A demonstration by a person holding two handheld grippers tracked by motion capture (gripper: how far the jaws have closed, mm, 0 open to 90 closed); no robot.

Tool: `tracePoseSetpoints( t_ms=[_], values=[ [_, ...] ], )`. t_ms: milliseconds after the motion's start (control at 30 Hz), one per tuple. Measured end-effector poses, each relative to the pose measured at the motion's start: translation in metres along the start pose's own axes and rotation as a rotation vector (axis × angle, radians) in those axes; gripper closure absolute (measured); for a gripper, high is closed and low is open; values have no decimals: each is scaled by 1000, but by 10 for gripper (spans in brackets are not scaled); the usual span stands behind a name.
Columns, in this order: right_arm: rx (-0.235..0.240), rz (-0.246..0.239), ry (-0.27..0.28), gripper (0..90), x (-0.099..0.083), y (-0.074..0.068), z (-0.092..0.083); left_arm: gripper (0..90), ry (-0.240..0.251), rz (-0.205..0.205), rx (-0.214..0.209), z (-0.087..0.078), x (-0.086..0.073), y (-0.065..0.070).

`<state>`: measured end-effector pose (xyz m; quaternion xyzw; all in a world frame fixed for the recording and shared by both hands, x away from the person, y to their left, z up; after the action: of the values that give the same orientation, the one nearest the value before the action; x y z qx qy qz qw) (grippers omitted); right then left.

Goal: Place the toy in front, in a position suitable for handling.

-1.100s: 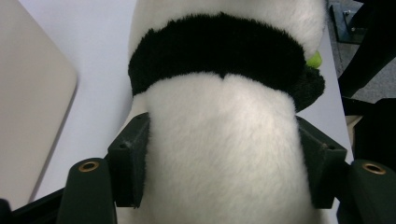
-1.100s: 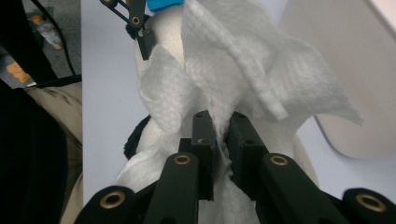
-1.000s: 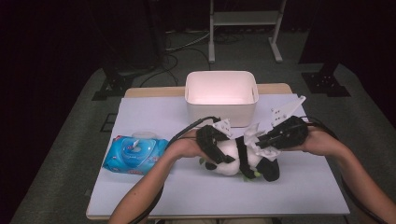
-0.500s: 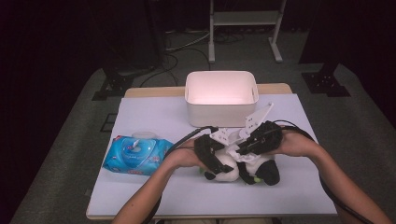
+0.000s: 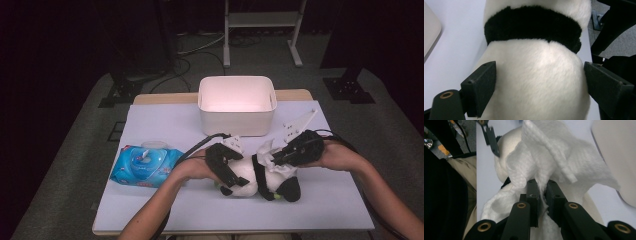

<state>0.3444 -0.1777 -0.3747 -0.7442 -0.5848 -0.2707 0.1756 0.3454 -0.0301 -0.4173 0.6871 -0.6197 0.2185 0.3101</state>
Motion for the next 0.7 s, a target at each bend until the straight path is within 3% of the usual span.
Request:
tracePoseSetpoints(
  t_ms=[200, 367, 467, 700],
  values=[
    [10, -14, -21, 809, -8, -11, -4, 86, -11, -13, 29, -10, 0, -4],
    [28, -22, -20, 809, -11, -18, -3, 62, -19, -41, -11, 1, -7, -4],
    [34, -37, -29, 810, -11, -21, -1, 122, -18, -33, -43, 10, -9, -1],
    [30, -65, -27, 809, 2, -25, 19, 148, -29, 27, -13, 14, -5, 9]
  ],
)
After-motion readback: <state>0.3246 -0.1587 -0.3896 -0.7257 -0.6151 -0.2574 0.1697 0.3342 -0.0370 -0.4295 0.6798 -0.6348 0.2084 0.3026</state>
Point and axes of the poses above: each handheld gripper's, and its own axes: z roughly forward along the jaws, x roughly out of its top, y roughly to its right, the point moved 8 cm from there along z, roughly forward along the jaws, and after that the axes turned 5 degrees about -x, right-handed, at the moved point
